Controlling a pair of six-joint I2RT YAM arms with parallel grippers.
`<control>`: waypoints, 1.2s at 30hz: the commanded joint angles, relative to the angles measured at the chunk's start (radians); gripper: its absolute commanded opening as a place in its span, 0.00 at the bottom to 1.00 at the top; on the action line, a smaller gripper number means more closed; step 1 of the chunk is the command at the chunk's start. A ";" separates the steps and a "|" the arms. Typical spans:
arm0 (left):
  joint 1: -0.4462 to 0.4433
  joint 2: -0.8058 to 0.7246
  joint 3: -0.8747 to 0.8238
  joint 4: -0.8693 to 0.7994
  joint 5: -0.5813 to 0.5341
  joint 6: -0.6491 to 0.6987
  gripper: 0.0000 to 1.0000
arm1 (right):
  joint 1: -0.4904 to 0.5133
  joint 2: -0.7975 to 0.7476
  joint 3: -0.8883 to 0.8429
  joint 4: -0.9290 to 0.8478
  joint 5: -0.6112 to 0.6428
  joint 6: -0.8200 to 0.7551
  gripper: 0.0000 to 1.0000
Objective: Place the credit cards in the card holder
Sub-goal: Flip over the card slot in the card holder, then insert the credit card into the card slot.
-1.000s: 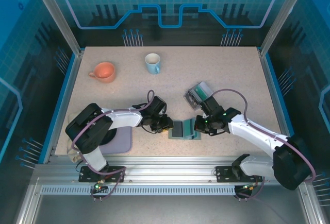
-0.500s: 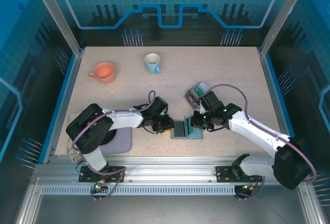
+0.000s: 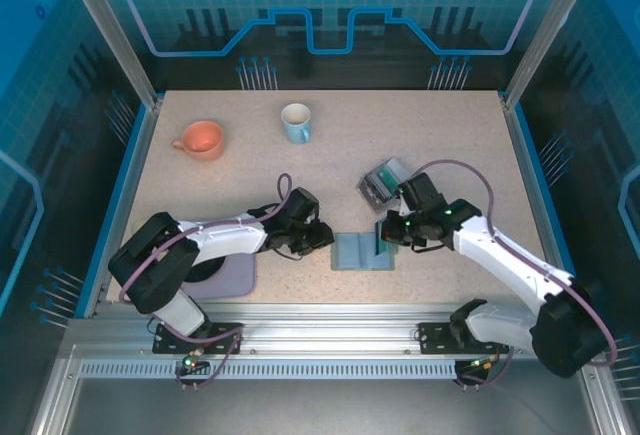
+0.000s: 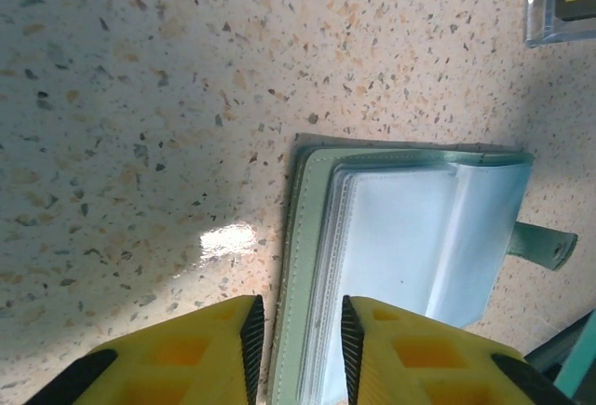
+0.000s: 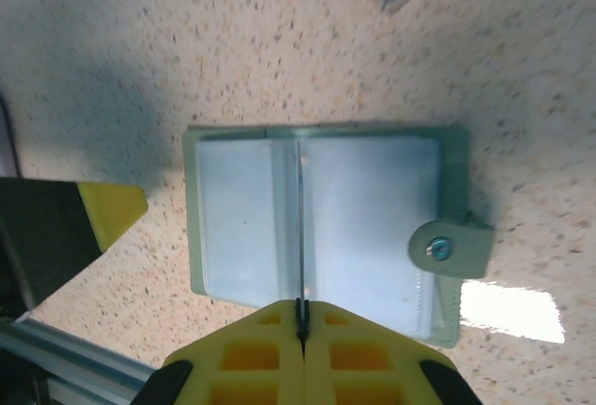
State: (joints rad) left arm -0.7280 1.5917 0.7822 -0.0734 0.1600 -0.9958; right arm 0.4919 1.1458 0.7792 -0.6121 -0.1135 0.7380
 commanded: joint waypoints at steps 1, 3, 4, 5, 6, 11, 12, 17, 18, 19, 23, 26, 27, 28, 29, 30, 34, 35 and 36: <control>-0.005 -0.028 -0.011 0.014 -0.019 0.002 0.34 | -0.023 -0.032 -0.052 0.078 -0.096 -0.043 0.00; -0.005 -0.011 0.008 0.015 0.000 0.012 0.36 | -0.014 -0.013 -0.094 0.166 -0.143 -0.026 0.00; -0.006 0.002 0.019 0.013 0.010 0.014 0.37 | -0.011 -0.008 -0.123 0.216 -0.157 -0.006 0.00; -0.006 0.012 0.025 0.014 0.019 0.013 0.39 | -0.012 -0.005 -0.147 0.263 -0.169 0.008 0.00; -0.005 0.024 0.029 0.018 0.028 0.009 0.41 | -0.012 -0.002 -0.180 0.314 -0.184 0.022 0.00; -0.004 0.059 0.030 0.029 0.061 0.002 0.47 | -0.011 0.028 -0.261 0.463 -0.216 0.048 0.00; -0.006 0.066 0.031 0.029 0.070 0.003 0.47 | -0.010 0.037 -0.273 0.482 -0.221 0.049 0.00; -0.008 0.090 0.034 0.049 0.091 -0.004 0.48 | -0.010 0.074 -0.325 0.584 -0.254 0.054 0.00; -0.007 0.094 0.035 0.049 0.093 -0.005 0.48 | -0.009 0.084 -0.332 0.601 -0.258 0.055 0.00; -0.008 0.097 0.037 0.049 0.095 -0.003 0.48 | -0.009 0.096 -0.336 0.608 -0.255 0.057 0.00; -0.009 0.112 0.039 0.051 0.101 -0.005 0.47 | -0.007 0.140 -0.340 0.615 -0.240 0.051 0.00; -0.011 0.121 0.042 0.049 0.104 -0.005 0.44 | -0.004 0.165 -0.357 0.654 -0.246 0.052 0.00; -0.011 0.123 0.043 0.049 0.104 -0.003 0.41 | -0.003 0.171 -0.365 0.674 -0.250 0.057 0.00; -0.011 0.126 0.044 0.048 0.102 -0.002 0.39 | 0.000 0.179 -0.372 0.696 -0.253 0.064 0.00; -0.011 0.128 0.043 0.045 0.101 -0.001 0.37 | 0.002 0.185 -0.376 0.709 -0.253 0.069 0.00; -0.011 0.129 0.045 0.043 0.100 -0.001 0.34 | 0.004 0.193 -0.378 0.722 -0.256 0.070 0.00; -0.014 0.138 0.045 0.032 0.091 -0.004 0.27 | 0.009 0.222 -0.397 0.797 -0.285 0.095 0.00; -0.015 0.138 0.043 0.033 0.087 -0.007 0.26 | 0.009 0.227 -0.401 0.816 -0.291 0.101 0.00; -0.017 0.140 0.043 0.029 0.084 -0.009 0.25 | 0.009 0.233 -0.400 0.822 -0.294 0.104 0.00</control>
State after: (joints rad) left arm -0.7307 1.7046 0.8051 -0.0326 0.2337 -0.9955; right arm 0.4911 1.3514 0.4049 0.1635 -0.3882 0.8204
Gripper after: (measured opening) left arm 0.253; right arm 0.045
